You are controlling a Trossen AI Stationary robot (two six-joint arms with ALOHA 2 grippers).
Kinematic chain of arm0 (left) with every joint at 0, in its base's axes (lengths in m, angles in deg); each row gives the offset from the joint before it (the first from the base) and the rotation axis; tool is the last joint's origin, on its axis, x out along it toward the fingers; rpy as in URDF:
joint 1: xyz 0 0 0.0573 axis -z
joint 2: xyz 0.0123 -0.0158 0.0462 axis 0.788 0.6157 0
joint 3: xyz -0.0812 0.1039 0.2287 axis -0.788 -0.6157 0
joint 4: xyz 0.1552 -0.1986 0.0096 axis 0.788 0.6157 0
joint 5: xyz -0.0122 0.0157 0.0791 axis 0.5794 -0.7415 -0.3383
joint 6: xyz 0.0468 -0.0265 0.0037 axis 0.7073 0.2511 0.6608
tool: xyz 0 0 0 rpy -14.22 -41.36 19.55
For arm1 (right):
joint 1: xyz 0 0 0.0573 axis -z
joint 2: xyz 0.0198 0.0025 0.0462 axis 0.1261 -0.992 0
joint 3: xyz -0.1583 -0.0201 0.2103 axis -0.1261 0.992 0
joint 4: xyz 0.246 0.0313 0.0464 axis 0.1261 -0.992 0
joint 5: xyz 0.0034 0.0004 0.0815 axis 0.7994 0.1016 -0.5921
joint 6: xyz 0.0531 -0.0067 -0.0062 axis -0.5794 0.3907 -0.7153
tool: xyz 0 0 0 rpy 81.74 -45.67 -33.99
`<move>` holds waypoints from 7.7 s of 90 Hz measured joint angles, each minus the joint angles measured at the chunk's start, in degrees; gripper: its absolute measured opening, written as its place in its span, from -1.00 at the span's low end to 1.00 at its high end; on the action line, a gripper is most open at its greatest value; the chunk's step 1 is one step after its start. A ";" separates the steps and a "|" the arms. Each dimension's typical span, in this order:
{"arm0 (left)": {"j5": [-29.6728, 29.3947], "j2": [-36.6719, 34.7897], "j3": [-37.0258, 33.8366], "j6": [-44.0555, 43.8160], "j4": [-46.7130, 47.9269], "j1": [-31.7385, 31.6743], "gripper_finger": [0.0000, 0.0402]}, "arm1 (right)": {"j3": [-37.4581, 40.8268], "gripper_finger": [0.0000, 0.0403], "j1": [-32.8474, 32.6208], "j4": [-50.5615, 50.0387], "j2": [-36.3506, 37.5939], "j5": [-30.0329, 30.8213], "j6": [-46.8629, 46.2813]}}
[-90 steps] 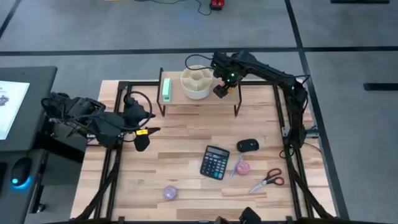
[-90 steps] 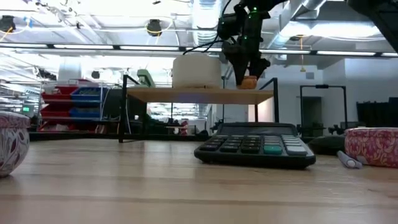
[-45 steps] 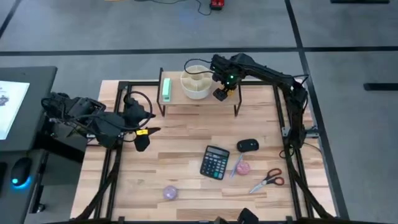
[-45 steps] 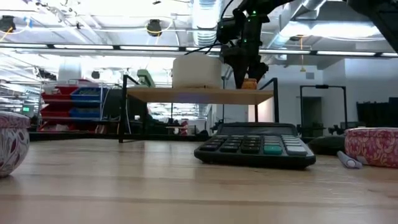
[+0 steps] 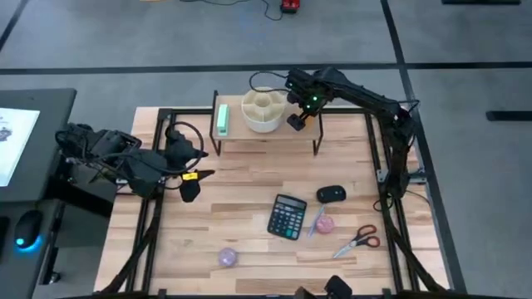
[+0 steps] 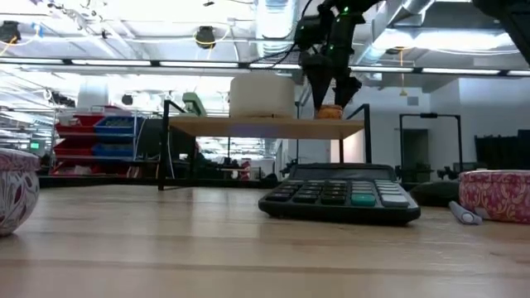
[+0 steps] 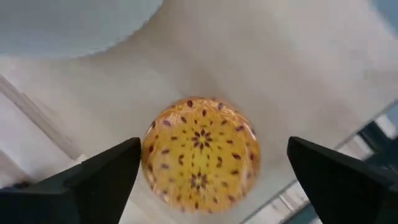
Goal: Stock shelves
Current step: Put the orange scented candle on the shelf, then put the black calculator under the shelf
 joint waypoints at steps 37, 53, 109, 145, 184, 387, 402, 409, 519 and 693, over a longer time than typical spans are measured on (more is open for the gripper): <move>-0.02 0.00 0.00 0.02 -0.02 -0.02 0.18 | -0.03 0.96 -11.28 -2.33 18.80 1.14 -3.32; -0.02 0.00 0.00 0.02 -0.01 -0.01 0.18 | -0.07 0.96 -29.26 -7.31 24.58 9.08 -11.94; 0.80 0.00 0.00 1.09 0.13 0.00 0.18 | 19.56 0.81 -65.90 -11.18 18.69 -3.26 -45.06; 2.22 0.00 0.00 1.44 0.26 -0.01 0.18 | 33.99 0.81 -64.88 8.32 11.77 -3.52 -60.62; 2.21 -0.02 0.00 1.94 0.28 -0.02 0.18 | 34.53 0.82 -53.32 21.20 9.55 -1.01 -46.21; 2.34 0.00 0.00 1.53 0.63 0.00 0.18 | 37.07 -0.94 -29.53 67.94 -2.86 -7.24 -58.56; 2.34 0.00 0.00 1.53 0.48 -0.02 0.18 | 32.46 -0.89 -29.39 67.79 -8.30 -7.23 -58.65; 2.36 0.00 0.00 1.53 0.54 0.00 0.18 | 30.85 -0.89 -29.14 68.14 -10.46 -7.25 -58.12; 4.90 0.00 0.00 1.25 0.47 0.00 0.18 | 27.12 -0.20 -31.85 54.32 -5.36 10.82 -46.70; 4.87 -0.02 0.00 0.89 1.53 -0.02 0.18 | 19.52 -1.00 -29.35 61.45 -20.45 25.26 -67.85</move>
